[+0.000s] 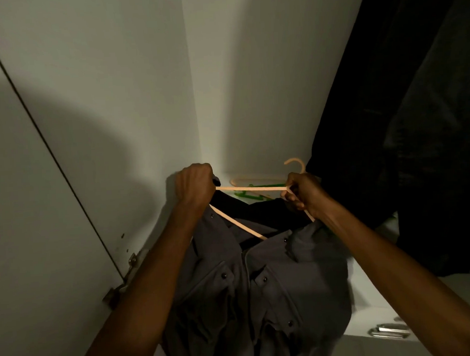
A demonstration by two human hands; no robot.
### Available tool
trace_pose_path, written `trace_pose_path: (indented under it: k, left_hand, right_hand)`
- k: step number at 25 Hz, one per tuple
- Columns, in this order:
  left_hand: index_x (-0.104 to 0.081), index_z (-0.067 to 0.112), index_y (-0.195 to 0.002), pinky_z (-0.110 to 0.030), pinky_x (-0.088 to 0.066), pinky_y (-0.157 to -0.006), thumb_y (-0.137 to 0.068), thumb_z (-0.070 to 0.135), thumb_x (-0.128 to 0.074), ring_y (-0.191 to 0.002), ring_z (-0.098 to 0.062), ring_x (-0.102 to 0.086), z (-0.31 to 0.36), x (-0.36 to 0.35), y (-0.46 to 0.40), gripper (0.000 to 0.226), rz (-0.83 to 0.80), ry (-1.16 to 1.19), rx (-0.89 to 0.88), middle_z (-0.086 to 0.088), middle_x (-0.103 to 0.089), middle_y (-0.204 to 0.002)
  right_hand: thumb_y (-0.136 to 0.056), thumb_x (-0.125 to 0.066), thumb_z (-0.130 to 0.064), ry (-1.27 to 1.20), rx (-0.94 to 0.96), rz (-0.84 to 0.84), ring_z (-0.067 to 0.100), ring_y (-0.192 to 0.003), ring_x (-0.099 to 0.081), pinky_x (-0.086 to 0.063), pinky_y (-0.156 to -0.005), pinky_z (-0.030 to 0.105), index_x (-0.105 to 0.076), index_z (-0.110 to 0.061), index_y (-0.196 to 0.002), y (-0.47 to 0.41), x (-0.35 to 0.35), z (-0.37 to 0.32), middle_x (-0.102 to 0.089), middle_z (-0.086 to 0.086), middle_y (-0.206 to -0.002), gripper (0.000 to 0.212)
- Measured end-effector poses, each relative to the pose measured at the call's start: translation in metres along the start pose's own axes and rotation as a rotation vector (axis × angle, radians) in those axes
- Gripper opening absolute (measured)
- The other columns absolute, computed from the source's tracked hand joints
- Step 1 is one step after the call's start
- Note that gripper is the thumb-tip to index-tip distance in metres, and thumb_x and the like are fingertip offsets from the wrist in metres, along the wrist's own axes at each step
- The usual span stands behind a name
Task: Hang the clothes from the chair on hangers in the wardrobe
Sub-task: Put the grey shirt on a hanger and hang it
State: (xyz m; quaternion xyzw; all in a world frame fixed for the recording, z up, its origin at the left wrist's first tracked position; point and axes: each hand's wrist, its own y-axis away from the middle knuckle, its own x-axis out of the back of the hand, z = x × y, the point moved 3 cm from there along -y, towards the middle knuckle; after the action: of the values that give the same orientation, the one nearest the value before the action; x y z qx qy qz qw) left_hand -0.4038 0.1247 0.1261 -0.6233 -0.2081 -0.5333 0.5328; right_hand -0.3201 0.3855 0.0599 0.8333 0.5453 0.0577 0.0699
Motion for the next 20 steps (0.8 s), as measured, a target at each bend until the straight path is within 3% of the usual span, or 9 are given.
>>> trace_pose_path:
  k: [3,7,8,10,13,16,17,19,20]
  left_hand:
    - [-0.075,0.000,-0.087,-0.033,-0.047,-0.066,-0.084,0.008,-0.066,-0.089,-0.037,-0.070,-0.028,-0.018,-0.010,0.012,0.049,0.388,0.272,-0.018,-0.074,-0.093]
    - [-0.063,-0.008,-0.121,-0.039,-0.057,-0.086,-0.098,0.012,-0.054,-0.107,-0.035,-0.066,-0.048,-0.054,-0.005,0.032,-0.276,0.922,0.694,-0.022,-0.065,-0.125]
    - [-0.064,-0.007,-0.119,-0.037,-0.059,-0.084,-0.099,0.011,-0.052,-0.102,-0.033,-0.066,-0.044,-0.055,-0.005,0.030,-0.342,1.070,0.750,-0.022,-0.066,-0.123]
    - [-0.068,-0.001,-0.091,-0.028,-0.058,-0.061,-0.096,0.009,-0.055,-0.075,-0.031,-0.065,-0.035,-0.049,-0.007,0.017,-0.415,1.299,0.855,-0.020,-0.069,-0.093]
    - [-0.066,0.006,-0.063,-0.023,-0.052,-0.052,-0.084,0.005,-0.059,-0.051,-0.024,-0.060,-0.025,-0.036,-0.005,0.022,-0.555,1.483,0.797,-0.011,-0.063,-0.065]
    - [-0.068,-0.003,-0.080,-0.028,-0.059,-0.066,-0.076,-0.015,-0.061,-0.063,-0.021,-0.071,-0.028,-0.027,0.004,0.014,-0.708,1.471,0.630,-0.016,-0.068,-0.080]
    - [-0.068,-0.009,-0.090,-0.031,-0.061,-0.073,-0.066,-0.019,-0.068,-0.073,-0.023,-0.074,-0.031,-0.026,0.004,0.026,-0.750,1.412,0.577,-0.020,-0.070,-0.089]
    - [-0.067,-0.015,-0.103,-0.038,-0.061,-0.082,-0.052,-0.020,-0.080,-0.091,-0.031,-0.073,-0.031,-0.017,0.002,0.053,-0.771,1.139,0.462,-0.026,-0.071,-0.100]
    - [-0.068,-0.014,-0.102,-0.039,-0.061,-0.078,-0.053,-0.019,-0.082,-0.089,-0.033,-0.072,-0.026,-0.010,0.001,0.051,-0.720,0.978,0.414,-0.026,-0.071,-0.096]
  right_hand:
    - [-0.087,-0.045,-0.015,-0.120,0.006,-0.044,0.013,-0.025,-0.019,-0.006,-0.044,0.019,-0.059,0.004,-0.066,0.003,0.015,0.007,-0.036,0.007,-0.042,0.032]
    - [-0.087,-0.040,-0.009,-0.270,-0.018,-0.201,0.011,-0.021,-0.022,-0.014,-0.033,0.008,-0.067,0.003,-0.108,0.009,0.020,0.012,-0.060,0.019,-0.055,0.036]
    - [-0.083,-0.041,-0.009,-0.285,-0.033,-0.253,0.011,-0.021,-0.022,-0.017,-0.032,0.007,-0.067,0.004,-0.109,0.012,0.016,0.010,-0.061,0.020,-0.057,0.039]
    - [-0.077,-0.041,-0.010,-0.267,-0.037,-0.279,0.011,-0.020,-0.022,-0.019,-0.032,0.006,-0.067,0.006,-0.101,0.015,0.013,0.004,-0.058,0.017,-0.053,0.039]
    - [-0.081,-0.039,-0.008,-0.298,0.003,-0.202,0.011,-0.020,-0.022,-0.016,-0.033,0.005,-0.068,0.003,-0.093,0.017,0.024,-0.008,-0.047,0.009,-0.047,0.033]
    - [-0.074,-0.045,-0.015,-0.474,0.076,-0.137,0.011,-0.022,-0.021,-0.015,-0.031,0.009,-0.069,-0.002,-0.085,0.021,0.035,-0.006,-0.038,0.002,-0.044,0.030]
    - [-0.073,-0.046,-0.017,-0.523,0.096,-0.116,0.011,-0.023,-0.021,-0.014,-0.031,0.010,-0.068,-0.004,-0.083,0.023,0.036,-0.004,-0.036,0.000,-0.044,0.027]
    - [-0.073,-0.045,-0.018,-0.600,0.133,-0.102,0.010,-0.023,-0.021,-0.012,-0.032,0.012,-0.065,-0.005,-0.081,0.026,0.033,-0.001,-0.035,-0.002,-0.043,0.024]
    - [-0.073,-0.045,-0.017,-0.633,0.144,-0.104,0.010,-0.023,-0.021,-0.012,-0.032,0.012,-0.064,-0.005,-0.081,0.026,0.028,0.000,-0.035,-0.002,-0.043,0.024]
